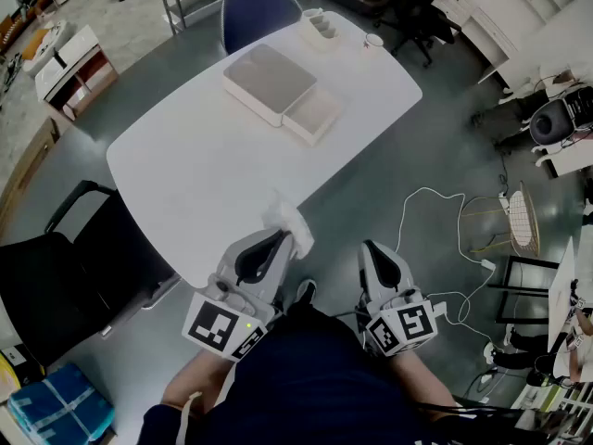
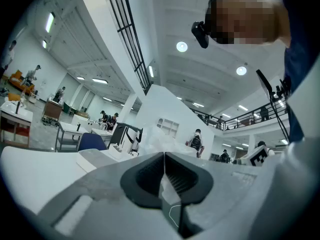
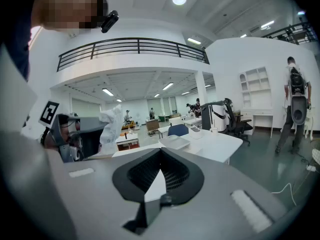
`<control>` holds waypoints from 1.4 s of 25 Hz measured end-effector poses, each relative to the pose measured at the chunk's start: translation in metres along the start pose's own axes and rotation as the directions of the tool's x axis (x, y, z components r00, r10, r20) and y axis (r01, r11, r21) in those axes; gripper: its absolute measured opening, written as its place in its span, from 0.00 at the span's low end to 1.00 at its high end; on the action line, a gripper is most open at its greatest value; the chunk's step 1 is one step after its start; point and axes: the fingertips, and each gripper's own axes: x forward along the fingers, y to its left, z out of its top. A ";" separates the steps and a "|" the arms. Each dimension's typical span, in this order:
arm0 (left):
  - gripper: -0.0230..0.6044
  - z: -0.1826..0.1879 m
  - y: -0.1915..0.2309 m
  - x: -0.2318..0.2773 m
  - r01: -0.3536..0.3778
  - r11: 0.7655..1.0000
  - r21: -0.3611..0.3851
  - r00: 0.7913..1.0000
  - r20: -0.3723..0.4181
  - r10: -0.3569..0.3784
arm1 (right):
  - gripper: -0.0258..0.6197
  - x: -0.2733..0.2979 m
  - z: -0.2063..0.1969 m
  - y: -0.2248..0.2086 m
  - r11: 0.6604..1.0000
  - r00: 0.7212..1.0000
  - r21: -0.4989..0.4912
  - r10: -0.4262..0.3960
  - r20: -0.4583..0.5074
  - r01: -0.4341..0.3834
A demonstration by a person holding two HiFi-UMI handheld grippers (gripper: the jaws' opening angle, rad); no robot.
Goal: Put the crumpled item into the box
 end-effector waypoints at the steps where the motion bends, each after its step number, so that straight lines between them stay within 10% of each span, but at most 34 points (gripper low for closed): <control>1: 0.05 -0.007 -0.008 -0.002 0.001 1.000 -0.016 1.000 -0.011 -0.001 | 0.04 -0.007 0.000 -0.001 1.000 1.000 0.009 0.001 0.010 -0.001; 23: 0.05 -0.030 -0.128 0.049 -0.051 0.994 0.098 0.991 -0.121 0.063 | 0.04 -0.071 0.020 -0.073 0.983 0.980 0.142 0.092 0.179 -0.118; 35: 0.05 -0.031 -0.096 0.073 -0.044 0.996 0.077 0.989 -0.139 0.055 | 0.04 -0.047 0.019 -0.090 0.985 0.989 0.159 0.043 0.144 -0.066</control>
